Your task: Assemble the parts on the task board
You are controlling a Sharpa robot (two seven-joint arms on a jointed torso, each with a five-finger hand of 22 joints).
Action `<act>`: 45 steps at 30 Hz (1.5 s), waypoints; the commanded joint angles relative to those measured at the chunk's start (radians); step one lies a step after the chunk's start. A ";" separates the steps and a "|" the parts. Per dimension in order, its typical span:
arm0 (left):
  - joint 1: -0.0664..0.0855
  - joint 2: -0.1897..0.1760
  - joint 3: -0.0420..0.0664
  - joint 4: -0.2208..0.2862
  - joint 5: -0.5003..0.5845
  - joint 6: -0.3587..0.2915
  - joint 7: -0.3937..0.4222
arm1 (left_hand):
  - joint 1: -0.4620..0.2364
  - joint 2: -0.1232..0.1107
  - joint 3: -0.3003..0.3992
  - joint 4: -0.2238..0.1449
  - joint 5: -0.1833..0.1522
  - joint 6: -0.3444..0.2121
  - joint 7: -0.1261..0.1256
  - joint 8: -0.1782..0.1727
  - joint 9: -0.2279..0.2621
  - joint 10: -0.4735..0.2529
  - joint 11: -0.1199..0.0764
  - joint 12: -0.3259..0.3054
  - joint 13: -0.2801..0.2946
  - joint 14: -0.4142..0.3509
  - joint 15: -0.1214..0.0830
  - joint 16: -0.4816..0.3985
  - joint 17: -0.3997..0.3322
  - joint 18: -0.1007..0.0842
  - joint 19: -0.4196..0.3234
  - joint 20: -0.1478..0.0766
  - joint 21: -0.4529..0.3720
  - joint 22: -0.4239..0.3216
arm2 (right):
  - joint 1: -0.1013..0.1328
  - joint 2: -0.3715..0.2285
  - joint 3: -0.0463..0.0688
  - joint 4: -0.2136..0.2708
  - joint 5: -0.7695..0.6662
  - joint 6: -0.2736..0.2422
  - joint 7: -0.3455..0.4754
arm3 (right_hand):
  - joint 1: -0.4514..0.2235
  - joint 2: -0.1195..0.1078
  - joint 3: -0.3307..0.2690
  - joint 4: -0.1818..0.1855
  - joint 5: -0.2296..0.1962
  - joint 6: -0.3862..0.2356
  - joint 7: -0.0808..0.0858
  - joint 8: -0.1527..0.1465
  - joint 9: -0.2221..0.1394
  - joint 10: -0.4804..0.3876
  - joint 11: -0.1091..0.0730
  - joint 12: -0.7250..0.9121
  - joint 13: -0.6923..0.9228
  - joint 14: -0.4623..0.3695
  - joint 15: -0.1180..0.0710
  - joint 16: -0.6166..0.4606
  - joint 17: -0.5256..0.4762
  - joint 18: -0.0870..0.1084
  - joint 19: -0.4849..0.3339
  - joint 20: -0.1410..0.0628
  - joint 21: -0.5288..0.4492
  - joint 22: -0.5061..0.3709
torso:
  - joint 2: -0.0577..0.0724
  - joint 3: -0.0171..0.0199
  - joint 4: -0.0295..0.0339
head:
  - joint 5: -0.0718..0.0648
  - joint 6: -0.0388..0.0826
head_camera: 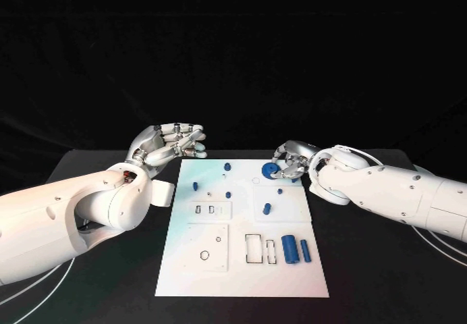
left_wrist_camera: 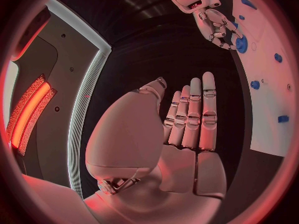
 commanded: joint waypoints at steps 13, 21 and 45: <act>0.001 0.002 0.001 0.000 0.002 0.025 0.002 | -0.004 0.004 0.006 0.000 -0.006 0.000 -0.001 -0.001 0.002 0.005 -0.001 -0.005 0.001 -0.002 0.002 -0.004 0.002 0.004 0.000 0.001 0.005 0.001 | -0.002 0.012 -0.001 0.001 -0.095 -0.009 -0.007 | 0.026 0.021 0.025 -0.007 0.001 0.042 -0.003 0.027 0.003 0.063 0.001 0.015 0.217 0.106 0.005 0.003 0.263 -0.020 0.069 0.008 0.020 0.191 | -0.001 -0.0003 -0.0011 | 0.002 -0.004; 0.001 0.001 0.001 0.001 0.002 0.028 -0.002 | -0.004 0.004 0.006 0.000 -0.007 -0.001 -0.001 -0.001 0.001 0.004 -0.001 -0.006 0.000 -0.002 0.002 -0.004 0.002 0.004 0.000 0.001 0.005 0.002 | -0.004 0.013 -0.002 0.005 -0.180 -0.016 -0.014 | 0.060 0.036 0.077 -0.030 -0.019 0.088 -0.012 0.038 -0.003 0.071 -0.008 0.023 0.225 0.106 -0.002 0.003 0.263 -0.023 0.074 0.001 0.027 0.204 | -0.001 0.0005 -0.0001 | 0.000 -0.008; 0.001 0.000 0.001 0.003 0.002 0.027 -0.007 | -0.004 0.004 0.007 0.000 -0.006 -0.002 0.001 -0.003 0.001 0.003 0.001 -0.008 0.000 -0.002 0.002 -0.004 0.004 0.004 0.000 0.001 0.006 0.002 | 0.002 -0.007 -0.001 0.150 -0.394 -0.193 -0.073 | 0.037 0.025 0.112 -0.028 0.017 0.132 -0.023 0.035 -0.017 0.088 -0.018 0.037 0.242 0.106 -0.011 0.003 0.263 -0.034 0.095 -0.007 0.051 0.247 | -0.001 -0.0003 -0.0017 | 0.002 -0.006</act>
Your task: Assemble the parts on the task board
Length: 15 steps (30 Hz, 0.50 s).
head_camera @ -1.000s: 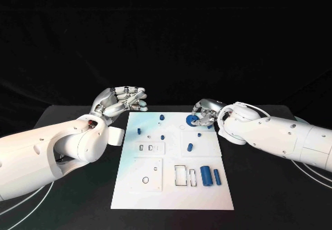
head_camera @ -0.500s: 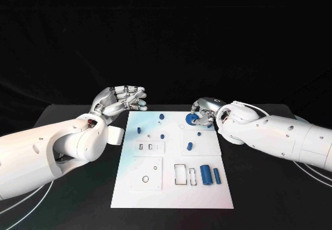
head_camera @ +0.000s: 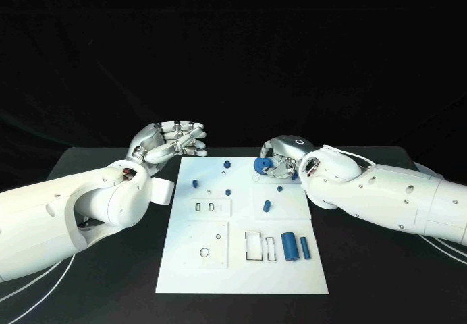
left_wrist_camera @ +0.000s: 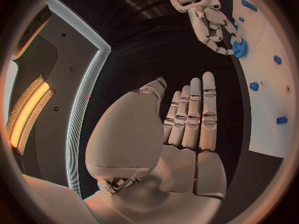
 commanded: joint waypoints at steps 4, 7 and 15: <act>0.001 0.001 0.001 0.004 0.002 0.018 0.005 | -0.004 0.004 0.007 0.000 -0.006 -0.002 0.001 -0.003 0.002 0.003 0.001 -0.004 0.000 -0.002 0.002 -0.004 0.002 0.004 0.000 0.001 0.006 0.001 | 0.009 0.009 0.002 0.060 -0.122 -0.077 -0.047 | -0.015 0.003 0.007 0.003 0.006 0.009 -0.003 -0.003 0.002 0.085 -0.007 0.007 0.244 0.102 -0.008 0.003 0.263 -0.011 0.096 -0.007 0.007 0.250 | 0.001 -0.0003 0.0001 | 0.003 0.005; 0.001 0.001 0.001 0.004 0.002 0.022 0.006 | -0.004 0.005 0.008 0.000 -0.006 -0.003 0.002 -0.004 0.002 0.002 0.001 -0.006 0.000 -0.003 0.003 -0.005 0.003 0.004 0.000 0.001 0.006 0.001 | 0.010 0.028 0.002 0.061 -0.139 -0.078 -0.049 | -0.016 0.002 0.008 0.003 0.006 0.010 -0.003 -0.004 0.001 0.084 -0.008 0.006 0.243 0.102 -0.008 0.003 0.263 -0.011 0.097 -0.007 0.008 0.252 | 0.001 -0.0003 0.0017 | 0.003 0.006; 0.001 0.001 0.001 0.002 0.002 0.025 0.008 | -0.004 0.005 0.008 0.000 -0.006 -0.004 0.002 -0.004 0.002 0.002 0.002 -0.006 0.000 -0.003 0.003 -0.005 0.003 0.004 0.000 0.001 0.006 0.001 | 0.005 0.096 -0.001 0.033 -0.153 -0.076 -0.048 | -0.018 0.001 0.009 0.004 0.006 0.010 -0.004 -0.006 0.000 0.084 -0.008 0.006 0.243 0.102 -0.008 0.003 0.263 -0.011 0.097 -0.007 0.008 0.251 | 0.000 0.0003 0.0029 | 0.010 0.003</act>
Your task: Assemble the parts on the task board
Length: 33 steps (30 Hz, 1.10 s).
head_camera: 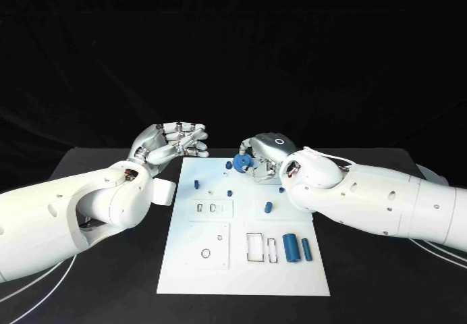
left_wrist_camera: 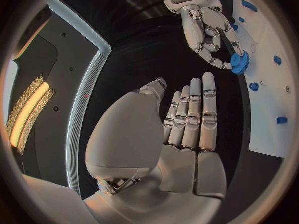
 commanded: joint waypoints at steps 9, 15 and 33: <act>0.001 0.007 0.001 -0.003 0.002 0.030 0.013 | -0.002 0.003 0.009 -0.001 -0.007 -0.004 0.002 -0.004 0.002 0.001 0.002 -0.007 -0.001 -0.003 0.003 -0.005 0.002 0.004 0.000 0.001 0.007 0.001 | -0.019 0.092 -0.005 -0.063 -0.050 -0.007 -0.007 | -0.010 -0.002 0.009 0.003 0.007 0.003 0.002 -0.002 -0.003 0.087 -0.004 0.005 0.242 0.106 -0.005 0.003 0.263 -0.012 0.098 -0.008 0.007 0.254 | 0.001 0.0004 0.0028 | 0.007 -0.003; 0.001 0.010 0.001 -0.004 0.002 0.030 0.014 | -0.002 0.003 0.009 -0.001 -0.007 -0.004 0.002 -0.004 0.002 0.001 0.002 -0.007 -0.001 -0.003 0.003 -0.005 0.002 0.004 0.000 0.001 0.007 0.001 | -0.035 0.125 -0.007 -0.094 -0.049 0.002 -0.002 | -0.011 -0.002 0.010 0.003 0.007 0.002 0.002 -0.003 -0.004 0.087 -0.004 0.005 0.242 0.106 -0.005 0.003 0.263 -0.012 0.098 -0.008 0.007 0.254 | 0.001 0.0006 0.0021 | 0.012 -0.005; 0.002 0.012 0.001 -0.004 0.002 0.029 0.012 | -0.001 0.002 0.009 -0.003 -0.007 -0.005 0.002 -0.005 0.002 0.002 0.002 -0.008 -0.001 -0.004 0.003 -0.006 0.003 0.004 -0.001 0.001 0.007 0.001 | -0.058 0.165 -0.011 -0.147 -0.039 0.037 0.003 | -0.023 -0.008 0.014 0.008 0.001 -0.006 0.006 -0.019 -0.012 0.082 -0.001 0.000 0.236 0.106 -0.003 0.003 0.263 -0.011 0.098 -0.008 0.007 0.253 | 0.000 0.0005 0.0001 | 0.015 -0.017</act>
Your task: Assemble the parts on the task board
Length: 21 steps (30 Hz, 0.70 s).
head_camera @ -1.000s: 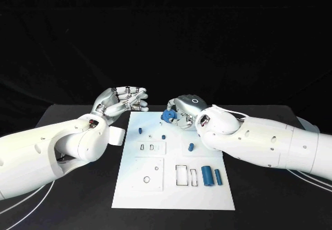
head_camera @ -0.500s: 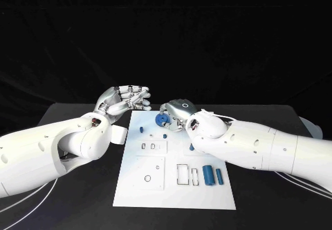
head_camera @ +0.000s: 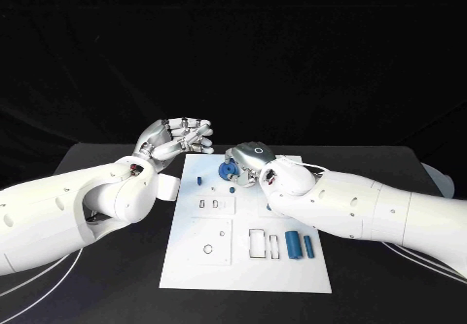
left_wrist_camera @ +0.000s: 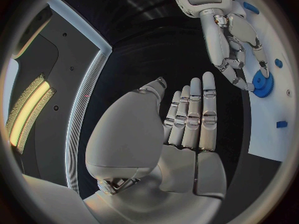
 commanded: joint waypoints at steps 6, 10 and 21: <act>0.002 0.001 0.001 0.001 0.002 0.015 0.010 | -0.001 0.002 0.007 0.000 -0.007 -0.005 0.002 -0.005 0.001 0.002 0.002 -0.003 -0.001 -0.004 0.003 -0.006 0.001 0.004 -0.001 0.001 0.003 0.002 | -0.003 0.012 -0.002 -0.018 -0.002 0.029 0.003 | -0.029 -0.009 0.005 0.007 -0.033 -0.048 0.020 -0.046 -0.022 0.064 0.011 -0.016 0.218 0.106 0.007 0.003 0.263 -0.011 0.096 -0.001 0.002 0.251 | 0.000 0.0022 -0.0006 | 0.004 0.001; 0.002 0.001 0.001 0.002 0.002 0.015 0.009 | -0.001 0.002 0.007 0.000 -0.007 -0.005 0.002 -0.005 0.001 0.002 0.002 -0.003 -0.001 -0.004 0.003 -0.006 0.001 0.004 -0.001 0.001 0.003 0.002 | -0.004 0.015 -0.002 -0.022 0.000 0.027 0.000 | -0.036 -0.011 -0.002 0.013 -0.071 -0.074 0.028 -0.071 -0.031 0.054 0.019 -0.026 0.207 0.106 0.014 0.003 0.263 -0.010 0.095 0.007 0.000 0.249 | 0.001 0.0015 -0.0008 | 0.004 0.004; 0.002 0.000 0.001 0.000 0.002 0.015 0.008 | -0.001 0.003 0.008 0.000 -0.007 -0.005 0.002 -0.005 0.001 0.002 0.002 -0.004 -0.001 -0.004 0.003 -0.007 0.003 0.003 -0.001 0.001 0.004 0.002 | -0.004 0.010 -0.002 -0.024 0.020 0.053 -0.005 | -0.086 -0.005 -0.038 0.062 -0.080 -0.084 0.035 -0.103 -0.039 0.048 0.028 -0.030 0.201 0.106 0.024 0.003 0.263 -0.010 0.094 0.019 -0.001 0.247 | 0.000 0.0014 -0.0013 | 0.007 0.002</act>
